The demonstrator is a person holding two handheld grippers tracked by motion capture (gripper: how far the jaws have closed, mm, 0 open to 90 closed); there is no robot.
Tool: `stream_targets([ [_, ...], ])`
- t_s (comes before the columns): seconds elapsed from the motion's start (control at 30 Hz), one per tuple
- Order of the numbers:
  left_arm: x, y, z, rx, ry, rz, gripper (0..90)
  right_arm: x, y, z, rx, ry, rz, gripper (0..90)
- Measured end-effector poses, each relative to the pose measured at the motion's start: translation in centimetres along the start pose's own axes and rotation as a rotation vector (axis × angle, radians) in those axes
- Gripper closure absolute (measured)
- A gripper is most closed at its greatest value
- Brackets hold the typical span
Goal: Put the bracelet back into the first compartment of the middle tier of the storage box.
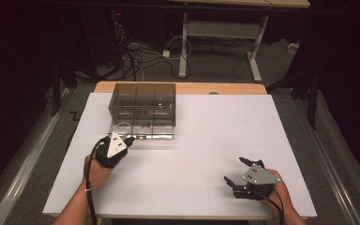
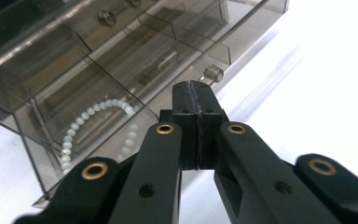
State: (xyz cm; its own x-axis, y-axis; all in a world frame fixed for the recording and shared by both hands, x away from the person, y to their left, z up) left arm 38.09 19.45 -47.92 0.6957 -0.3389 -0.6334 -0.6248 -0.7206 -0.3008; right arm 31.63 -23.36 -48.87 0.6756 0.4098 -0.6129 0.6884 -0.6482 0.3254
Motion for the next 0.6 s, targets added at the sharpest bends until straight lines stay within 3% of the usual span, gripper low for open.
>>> stream_targets([
  [0.6,1.4,-0.5,0.2,-0.008,-0.023,-0.006,87.2,0.1,0.0,0.1,0.002,-0.008,0.004,18.2],
])
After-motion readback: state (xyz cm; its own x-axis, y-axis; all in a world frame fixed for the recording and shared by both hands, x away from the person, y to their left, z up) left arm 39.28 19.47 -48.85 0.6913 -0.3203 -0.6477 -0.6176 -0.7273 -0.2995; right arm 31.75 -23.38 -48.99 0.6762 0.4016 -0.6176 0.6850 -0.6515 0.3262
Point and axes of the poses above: each handheld gripper's, and its own axes: x roughly forward along the jaws, z roughly out of its underside, y roughly to its right, the point moved 3 cm from there along x, roughly forward along the jaws, and after that the axes turned 8 degrees about -y, right-handed, at the moved point
